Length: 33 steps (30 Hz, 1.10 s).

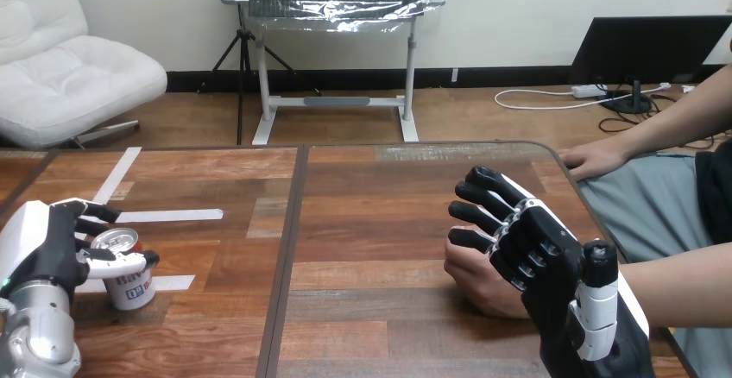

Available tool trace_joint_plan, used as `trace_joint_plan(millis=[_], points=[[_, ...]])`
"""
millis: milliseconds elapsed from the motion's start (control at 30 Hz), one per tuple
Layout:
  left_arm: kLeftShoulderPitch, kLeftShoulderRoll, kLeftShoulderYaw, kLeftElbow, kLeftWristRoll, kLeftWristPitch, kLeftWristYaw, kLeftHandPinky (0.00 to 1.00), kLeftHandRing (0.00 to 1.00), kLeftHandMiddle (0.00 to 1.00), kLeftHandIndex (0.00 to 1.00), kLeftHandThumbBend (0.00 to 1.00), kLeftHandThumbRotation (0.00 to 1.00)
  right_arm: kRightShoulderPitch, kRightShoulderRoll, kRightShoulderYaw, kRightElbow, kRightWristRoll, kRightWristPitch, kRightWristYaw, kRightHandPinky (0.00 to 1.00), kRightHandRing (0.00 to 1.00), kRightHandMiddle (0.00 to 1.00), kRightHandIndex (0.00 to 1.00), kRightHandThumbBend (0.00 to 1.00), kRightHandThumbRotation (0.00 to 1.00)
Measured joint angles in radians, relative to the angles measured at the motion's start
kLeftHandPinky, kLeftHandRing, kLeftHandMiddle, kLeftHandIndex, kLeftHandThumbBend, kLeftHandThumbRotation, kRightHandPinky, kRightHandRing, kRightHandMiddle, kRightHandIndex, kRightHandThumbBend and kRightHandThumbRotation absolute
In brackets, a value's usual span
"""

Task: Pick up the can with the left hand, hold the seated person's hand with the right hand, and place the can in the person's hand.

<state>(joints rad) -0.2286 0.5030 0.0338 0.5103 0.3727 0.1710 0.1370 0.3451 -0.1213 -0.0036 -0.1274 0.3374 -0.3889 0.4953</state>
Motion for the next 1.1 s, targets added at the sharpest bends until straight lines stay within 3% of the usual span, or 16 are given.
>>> trace_joint_plan(millis=[633, 1100], points=[[-0.002, 0.0, -0.009, 0.0, 0.0, 0.007, -0.003, 0.51, 0.6, 0.65, 0.67, 0.83, 0.0, 0.0, 0.0, 0.0, 0.0, 0.001, 0.0, 0.0, 0.8, 0.85, 0.87, 0.87, 0.94, 1.0], [-0.009, 0.001, -0.017, -0.005, 0.003, 0.055, -0.011, 0.47, 0.57, 0.63, 0.67, 0.85, 0.0, 0.0, 0.0, 0.0, 0.0, 0.002, 0.0, 0.001, 0.8, 0.86, 0.87, 0.87, 0.94, 1.0]])
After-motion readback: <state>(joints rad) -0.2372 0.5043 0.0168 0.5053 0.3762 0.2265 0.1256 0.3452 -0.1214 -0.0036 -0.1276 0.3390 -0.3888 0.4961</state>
